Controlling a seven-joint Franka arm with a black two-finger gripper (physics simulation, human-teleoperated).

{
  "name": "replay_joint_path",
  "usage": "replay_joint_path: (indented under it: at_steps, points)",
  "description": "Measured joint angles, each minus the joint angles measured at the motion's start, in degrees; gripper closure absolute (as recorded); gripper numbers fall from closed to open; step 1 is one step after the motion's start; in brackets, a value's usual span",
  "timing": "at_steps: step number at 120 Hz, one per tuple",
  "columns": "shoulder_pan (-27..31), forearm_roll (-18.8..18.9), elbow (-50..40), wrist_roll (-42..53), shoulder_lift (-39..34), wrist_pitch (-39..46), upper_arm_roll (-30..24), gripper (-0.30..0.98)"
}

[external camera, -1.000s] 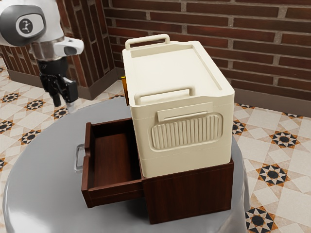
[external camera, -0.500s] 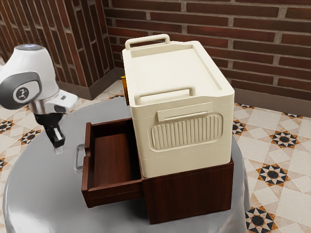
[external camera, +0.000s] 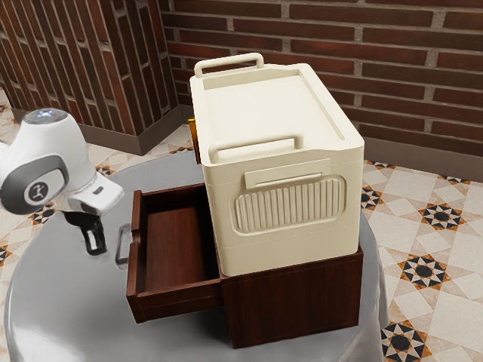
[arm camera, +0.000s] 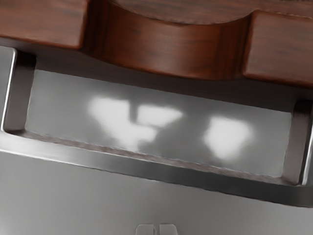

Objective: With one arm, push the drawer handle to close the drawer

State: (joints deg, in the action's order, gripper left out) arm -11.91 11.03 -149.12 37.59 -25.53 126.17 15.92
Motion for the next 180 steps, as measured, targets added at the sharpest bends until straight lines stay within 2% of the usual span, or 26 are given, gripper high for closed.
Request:
replay_joint_path:
  at_steps: [39,119,165,180]
  points:
    - [-2.02,-1.53,1.05,6.14,3.72,5.19,-0.58,0.78]
    - [-6.11,-11.72,6.23,14.19,12.05,14.11,-3.8,0.79]
    - [-6.09,-18.54,11.75,16.94,17.57,16.51,-8.61,0.78]
    - [-4.57,-20.61,12.16,18.21,17.17,16.06,-9.2,0.76]
